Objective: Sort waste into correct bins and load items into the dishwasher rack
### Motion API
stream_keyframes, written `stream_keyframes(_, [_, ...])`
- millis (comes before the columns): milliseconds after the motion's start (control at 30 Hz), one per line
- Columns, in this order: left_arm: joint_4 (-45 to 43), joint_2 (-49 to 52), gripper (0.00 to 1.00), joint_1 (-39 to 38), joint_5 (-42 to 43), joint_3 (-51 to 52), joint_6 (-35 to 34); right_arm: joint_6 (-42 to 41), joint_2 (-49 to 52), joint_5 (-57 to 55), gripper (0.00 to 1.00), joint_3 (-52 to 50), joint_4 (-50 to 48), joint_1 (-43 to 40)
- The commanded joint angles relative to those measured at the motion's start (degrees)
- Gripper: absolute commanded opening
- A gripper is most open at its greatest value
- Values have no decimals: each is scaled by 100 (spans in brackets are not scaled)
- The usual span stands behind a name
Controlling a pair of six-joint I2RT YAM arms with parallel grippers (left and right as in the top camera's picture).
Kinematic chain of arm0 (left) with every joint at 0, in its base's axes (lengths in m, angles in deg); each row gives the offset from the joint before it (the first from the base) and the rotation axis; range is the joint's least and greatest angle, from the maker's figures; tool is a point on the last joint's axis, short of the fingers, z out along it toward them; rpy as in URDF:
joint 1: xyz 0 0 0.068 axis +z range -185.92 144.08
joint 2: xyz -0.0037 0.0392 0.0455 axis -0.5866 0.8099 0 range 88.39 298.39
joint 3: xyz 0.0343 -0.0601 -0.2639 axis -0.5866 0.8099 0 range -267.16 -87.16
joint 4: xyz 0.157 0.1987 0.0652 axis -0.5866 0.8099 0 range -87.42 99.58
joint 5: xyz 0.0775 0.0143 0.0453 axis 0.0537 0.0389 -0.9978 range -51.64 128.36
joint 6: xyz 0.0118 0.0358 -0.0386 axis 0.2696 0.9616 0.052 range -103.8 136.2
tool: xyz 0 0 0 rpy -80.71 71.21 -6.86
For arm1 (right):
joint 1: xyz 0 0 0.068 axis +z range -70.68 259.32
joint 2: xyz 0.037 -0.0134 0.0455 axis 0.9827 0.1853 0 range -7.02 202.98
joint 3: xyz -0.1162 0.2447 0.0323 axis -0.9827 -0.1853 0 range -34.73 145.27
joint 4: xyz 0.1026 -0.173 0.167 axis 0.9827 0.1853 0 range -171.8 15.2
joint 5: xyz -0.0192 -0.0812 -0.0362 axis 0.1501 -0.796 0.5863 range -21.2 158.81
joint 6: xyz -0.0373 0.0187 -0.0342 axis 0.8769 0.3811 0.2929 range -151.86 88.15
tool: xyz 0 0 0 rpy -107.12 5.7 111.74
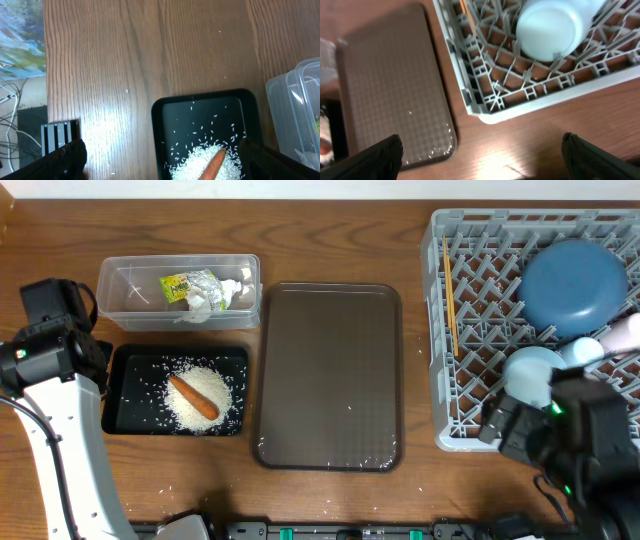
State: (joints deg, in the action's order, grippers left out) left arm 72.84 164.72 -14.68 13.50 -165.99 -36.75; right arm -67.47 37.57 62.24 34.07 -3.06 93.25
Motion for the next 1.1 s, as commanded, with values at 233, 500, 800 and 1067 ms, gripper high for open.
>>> stream_keyframes(233, [22, 7, 99, 24, -131, -9, -94, 297, -1808, 308, 99, -1821, -1945, -68])
stream_keyframes(500, [20, 7, 99, 24, -131, -9, -94, 831, -3176, 964, 99, -3899, -4358, -511])
stream_keyframes(800, [20, 7, 99, 24, -131, -9, -94, 846, -3571, 962, 99, -5309, -6299, -691])
stream_keyframes(1067, [22, 7, 99, 24, -131, -9, -94, 977, -4006, 986, 99, -6137, -7270, -831])
